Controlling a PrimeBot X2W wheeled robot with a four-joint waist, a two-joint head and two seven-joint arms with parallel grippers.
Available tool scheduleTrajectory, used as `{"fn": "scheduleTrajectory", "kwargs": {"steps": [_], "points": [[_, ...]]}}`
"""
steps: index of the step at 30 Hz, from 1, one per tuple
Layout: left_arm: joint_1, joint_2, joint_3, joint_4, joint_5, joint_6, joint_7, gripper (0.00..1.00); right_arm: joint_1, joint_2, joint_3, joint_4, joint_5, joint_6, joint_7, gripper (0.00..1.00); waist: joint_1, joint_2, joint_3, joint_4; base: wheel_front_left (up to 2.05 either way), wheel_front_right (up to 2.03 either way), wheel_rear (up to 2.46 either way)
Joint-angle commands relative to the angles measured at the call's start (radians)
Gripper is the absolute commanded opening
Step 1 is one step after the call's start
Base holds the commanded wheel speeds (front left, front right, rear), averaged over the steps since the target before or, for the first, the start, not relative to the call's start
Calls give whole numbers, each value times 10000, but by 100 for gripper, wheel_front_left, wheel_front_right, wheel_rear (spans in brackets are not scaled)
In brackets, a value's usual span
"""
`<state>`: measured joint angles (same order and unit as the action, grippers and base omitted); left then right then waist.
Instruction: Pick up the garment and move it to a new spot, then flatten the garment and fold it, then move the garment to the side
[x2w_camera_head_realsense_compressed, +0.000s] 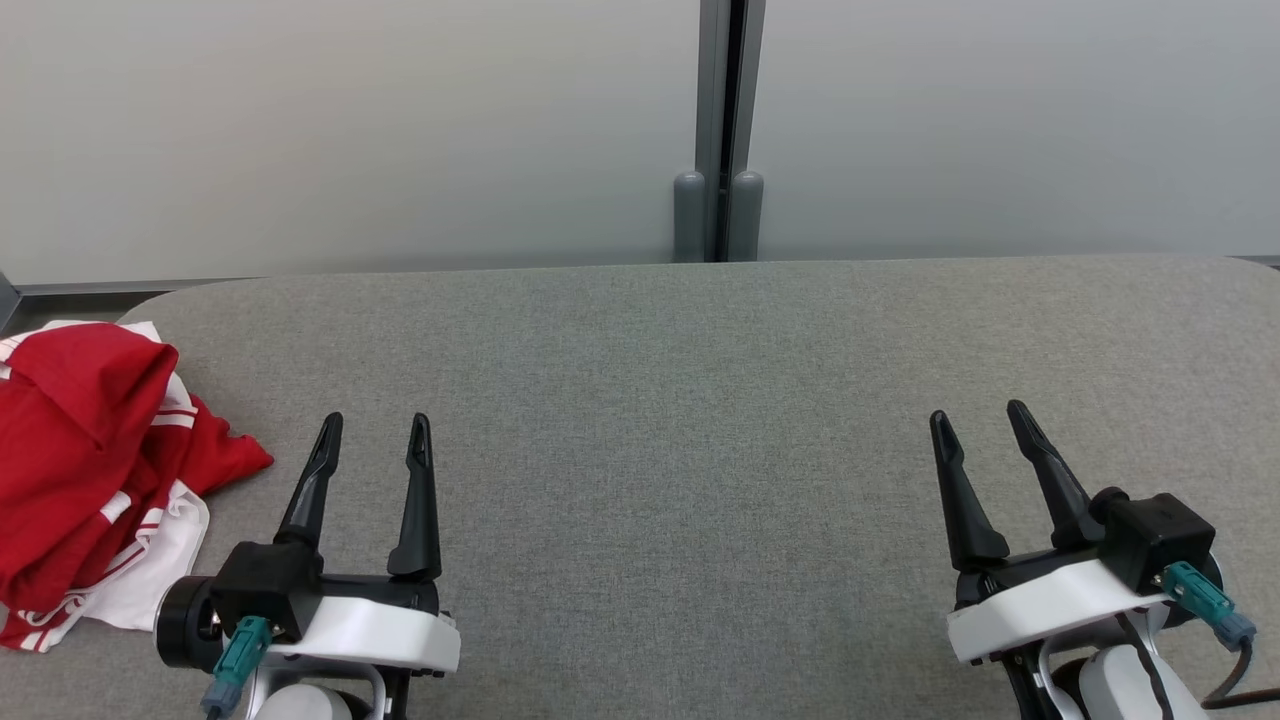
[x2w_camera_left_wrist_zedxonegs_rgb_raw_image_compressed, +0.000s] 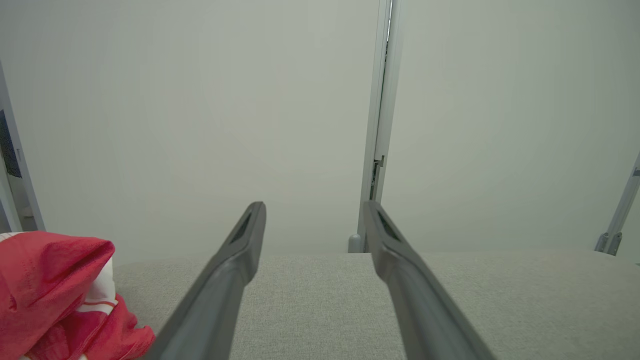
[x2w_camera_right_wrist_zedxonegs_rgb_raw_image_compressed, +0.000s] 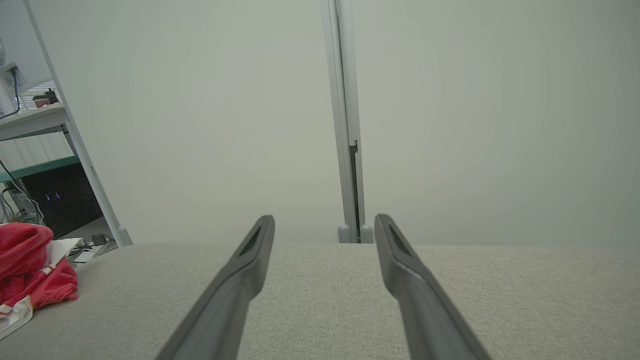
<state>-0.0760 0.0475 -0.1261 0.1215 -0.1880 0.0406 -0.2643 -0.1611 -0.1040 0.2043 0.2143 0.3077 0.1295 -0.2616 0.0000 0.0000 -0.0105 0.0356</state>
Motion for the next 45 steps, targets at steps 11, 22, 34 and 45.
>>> {"fn": "scheduleTrajectory", "kwargs": {"steps": [11, 22, 34, 45], "points": [[-165, 52, -16, 28, -89, 35, -4, 100, -73, -78, 9, 89, -32, 22, -49, 100, 0, 0, 7, 5, 0, 0, 0], [-174, 54, 19, 126, -93, -52, -3, 100, 22, -41, -19, 129, -117, 22, -49, 100, 0, 0, -14, 306, 0, 0, 0], [-69, 51, 84, 423, 21, -117, -3, 100, 209, 16, 197, 182, 23, 22, -48, 100, 0, 0, -118, 1800, 0, 0, 0], [50, 51, 216, 553, -144, -154, -2, 100, 269, 24, 507, 200, 154, 20, -48, 100, 0, 0, -235, 3307, 0, 0, 0]]}}
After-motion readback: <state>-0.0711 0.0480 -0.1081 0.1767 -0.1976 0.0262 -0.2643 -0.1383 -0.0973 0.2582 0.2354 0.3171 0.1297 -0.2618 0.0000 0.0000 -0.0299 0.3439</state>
